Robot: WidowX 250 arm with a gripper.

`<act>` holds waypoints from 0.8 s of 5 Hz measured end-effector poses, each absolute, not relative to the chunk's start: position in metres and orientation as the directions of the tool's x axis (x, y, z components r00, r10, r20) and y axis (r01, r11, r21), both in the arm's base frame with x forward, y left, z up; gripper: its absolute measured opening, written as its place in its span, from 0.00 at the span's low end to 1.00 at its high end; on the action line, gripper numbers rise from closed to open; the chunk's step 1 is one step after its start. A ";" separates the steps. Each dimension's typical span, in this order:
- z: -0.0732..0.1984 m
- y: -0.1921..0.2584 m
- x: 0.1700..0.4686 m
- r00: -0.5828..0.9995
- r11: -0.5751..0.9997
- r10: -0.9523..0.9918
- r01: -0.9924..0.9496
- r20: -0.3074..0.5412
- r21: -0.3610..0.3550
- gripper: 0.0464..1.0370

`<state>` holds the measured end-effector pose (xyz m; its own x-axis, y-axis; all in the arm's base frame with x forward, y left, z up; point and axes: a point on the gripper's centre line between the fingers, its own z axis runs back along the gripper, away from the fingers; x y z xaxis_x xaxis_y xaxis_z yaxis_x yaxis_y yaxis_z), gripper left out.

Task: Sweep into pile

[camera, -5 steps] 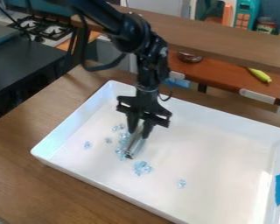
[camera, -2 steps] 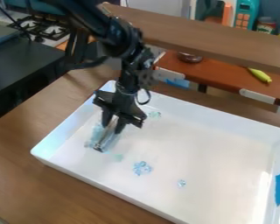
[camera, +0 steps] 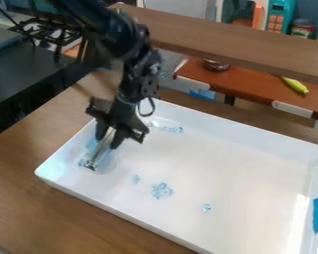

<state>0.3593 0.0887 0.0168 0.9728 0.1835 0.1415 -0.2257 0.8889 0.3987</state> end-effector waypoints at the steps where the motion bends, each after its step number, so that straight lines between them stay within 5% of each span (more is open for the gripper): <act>1: 0.038 0.051 0.363 0.972 0.916 0.161 -0.211 0.171 0.340 0.30; 2: 0.048 0.004 0.359 0.965 0.936 0.149 -0.207 0.215 0.283 0.30; 4: 0.052 -0.089 0.348 0.983 0.982 0.075 -0.102 0.169 0.158 0.30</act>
